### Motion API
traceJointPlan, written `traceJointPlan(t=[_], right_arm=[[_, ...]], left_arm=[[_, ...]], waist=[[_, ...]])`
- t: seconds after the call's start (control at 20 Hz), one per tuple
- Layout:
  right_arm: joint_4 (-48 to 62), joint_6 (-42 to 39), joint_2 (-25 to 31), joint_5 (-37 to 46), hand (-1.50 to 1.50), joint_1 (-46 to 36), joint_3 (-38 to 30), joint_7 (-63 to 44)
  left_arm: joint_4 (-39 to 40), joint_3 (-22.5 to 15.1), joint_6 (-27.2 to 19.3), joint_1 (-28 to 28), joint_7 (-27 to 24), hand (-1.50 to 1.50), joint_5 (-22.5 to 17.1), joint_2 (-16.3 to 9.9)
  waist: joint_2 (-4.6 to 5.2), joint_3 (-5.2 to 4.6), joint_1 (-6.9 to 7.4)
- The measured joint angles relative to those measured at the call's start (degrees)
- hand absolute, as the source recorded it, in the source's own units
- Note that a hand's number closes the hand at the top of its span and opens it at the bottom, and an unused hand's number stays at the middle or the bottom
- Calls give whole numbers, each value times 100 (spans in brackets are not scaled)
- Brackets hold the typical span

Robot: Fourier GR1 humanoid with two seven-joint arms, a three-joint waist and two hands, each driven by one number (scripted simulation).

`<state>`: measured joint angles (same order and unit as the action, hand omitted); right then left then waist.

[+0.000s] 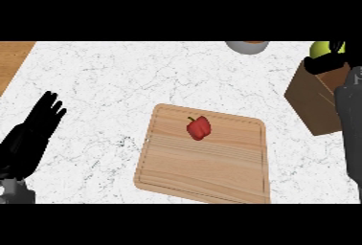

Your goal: Pick the pear from the cutting board and place it in the cardboard box

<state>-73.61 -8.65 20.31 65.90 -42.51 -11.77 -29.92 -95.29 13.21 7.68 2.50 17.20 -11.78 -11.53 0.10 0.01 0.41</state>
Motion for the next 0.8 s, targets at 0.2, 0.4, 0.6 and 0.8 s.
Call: traceJointPlan(t=[0.2, 0.4, 0.6, 0.8], right_arm=[[525, -7, -71, -255, -150, 122, -253, 12], [892, 72, -100, -477, -150, 318, -470, 53], [908, 207, -98, -799, -150, 501, -540, 455], [905, 878, -138, -1134, -150, 570, -848, 933]], left_arm=[[85, -8, -33, 87, 6, 0, 2, 38], [-3, -65, -39, -48, -74, 0, 81, 96], [107, -19, -1, -22, -121, 0, 81, 64], [73, -30, -12, -33, -109, 0, 110, 70]], waist=[[-3, -6, 0], [-18, -14, 2], [-32, -25, -11], [-34, -28, -20]])
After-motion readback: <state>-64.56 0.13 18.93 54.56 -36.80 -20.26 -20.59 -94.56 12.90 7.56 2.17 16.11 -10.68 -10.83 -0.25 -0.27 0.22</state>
